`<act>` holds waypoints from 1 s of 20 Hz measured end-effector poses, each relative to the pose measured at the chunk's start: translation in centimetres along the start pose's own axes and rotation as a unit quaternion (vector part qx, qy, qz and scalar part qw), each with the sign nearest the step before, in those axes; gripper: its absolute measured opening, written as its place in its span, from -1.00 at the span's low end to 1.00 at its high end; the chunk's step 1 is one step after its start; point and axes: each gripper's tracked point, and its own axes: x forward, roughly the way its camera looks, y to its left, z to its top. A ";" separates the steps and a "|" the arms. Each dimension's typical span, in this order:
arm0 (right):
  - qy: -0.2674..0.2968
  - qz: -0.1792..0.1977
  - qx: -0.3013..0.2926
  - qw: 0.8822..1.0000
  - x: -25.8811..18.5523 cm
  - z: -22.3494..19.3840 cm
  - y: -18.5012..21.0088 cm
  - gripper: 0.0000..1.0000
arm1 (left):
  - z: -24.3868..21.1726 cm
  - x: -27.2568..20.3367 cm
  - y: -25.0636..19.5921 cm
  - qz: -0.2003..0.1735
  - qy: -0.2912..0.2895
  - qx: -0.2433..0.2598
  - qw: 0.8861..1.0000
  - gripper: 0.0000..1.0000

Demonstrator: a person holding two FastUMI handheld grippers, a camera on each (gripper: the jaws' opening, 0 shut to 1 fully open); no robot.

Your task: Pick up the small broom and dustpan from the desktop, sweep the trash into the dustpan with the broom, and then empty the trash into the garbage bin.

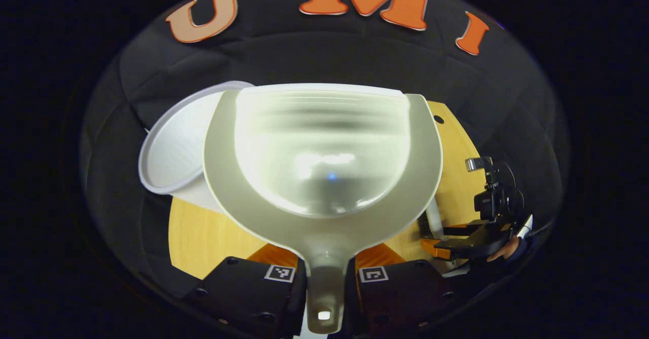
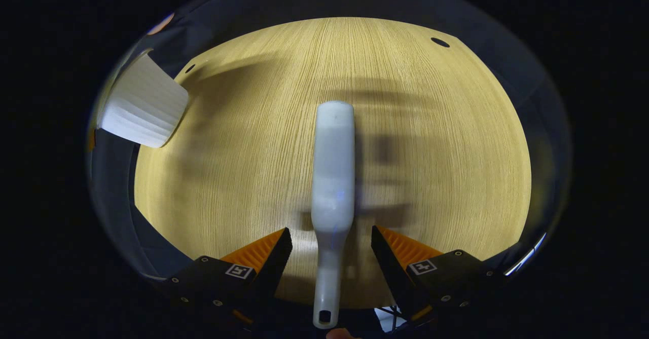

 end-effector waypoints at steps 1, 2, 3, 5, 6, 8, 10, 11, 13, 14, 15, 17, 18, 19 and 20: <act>0.001 -0.001 -0.002 1.000 0.0 0.0 -0.1 0.89 | 0.0 0.5 0.2 -0.010 0.011 0.006 1.000 -0.37; 0.002 -0.001 -0.003 1.000 0.0 -0.1 -0.1 0.91 | -0.5 1.4 0.5 -0.013 0.024 0.013 1.000 -0.37; 0.000 -0.002 -0.004 1.000 0.0 -0.1 -0.1 0.91 | -1.2 2.7 0.1 -0.013 0.033 0.016 0.999 -0.38; -0.002 -0.006 -0.006 1.000 0.0 -0.2 -0.3 0.91 | -2.1 4.8 0.7 -0.012 0.058 0.013 0.998 -0.37; -0.002 -0.007 -0.005 1.000 0.0 -0.3 -0.4 0.91 | -3.0 6.0 0.9 -0.004 0.063 0.009 0.998 -0.37; -0.003 -0.009 -0.001 1.000 0.3 -0.6 -0.6 0.89 | -4.7 8.2 1.9 0.019 0.078 0.013 0.997 -0.37; -0.001 -0.015 0.001 1.000 0.3 -1.0 -1.0 0.91 | -6.4 9.4 2.6 0.013 0.108 0.006 0.994 -0.36; 0.001 -0.016 0.002 1.000 0.3 -1.2 -1.0 0.91 | -7.0 9.7 3.0 0.008 0.123 -0.004 0.992 -0.37; 0.007 -0.017 0.004 1.000 0.5 -1.7 -1.1 0.90 | -7.6 9.9 4.1 0.001 0.140 -0.019 0.990 -0.37; 0.008 -0.018 0.004 1.000 0.4 -1.6 -1.0 0.91 | -7.5 9.8 4.9 0.000 0.145 -0.020 0.989 -0.31; 0.010 -0.017 0.003 1.000 0.4 -1.7 -0.9 0.91 | -7.9 11.4 3.0 -0.001 0.146 -0.020 0.989 -0.36; 0.011 -0.016 0.003 1.000 0.5 -1.8 -0.8 0.90 | -7.9 10.6 4.7 -0.001 0.153 -0.022 0.988 -0.37; 0.011 -0.016 0.003 1.000 0.6 -1.9 -0.7 0.91 | -7.7 11.1 4.7 -0.001 0.144 -0.023 0.989 -0.36; 0.010 -0.015 0.004 1.000 0.7 -1.9 -0.7 0.90 | -7.7 10.5 4.6 -0.001 0.148 -0.021 0.989 -0.36; 0.010 -0.016 0.005 1.000 0.6 -1.9 -0.7 0.91 | -7.5 10.1 4.5 0.003 0.152 -0.017 0.988 -0.36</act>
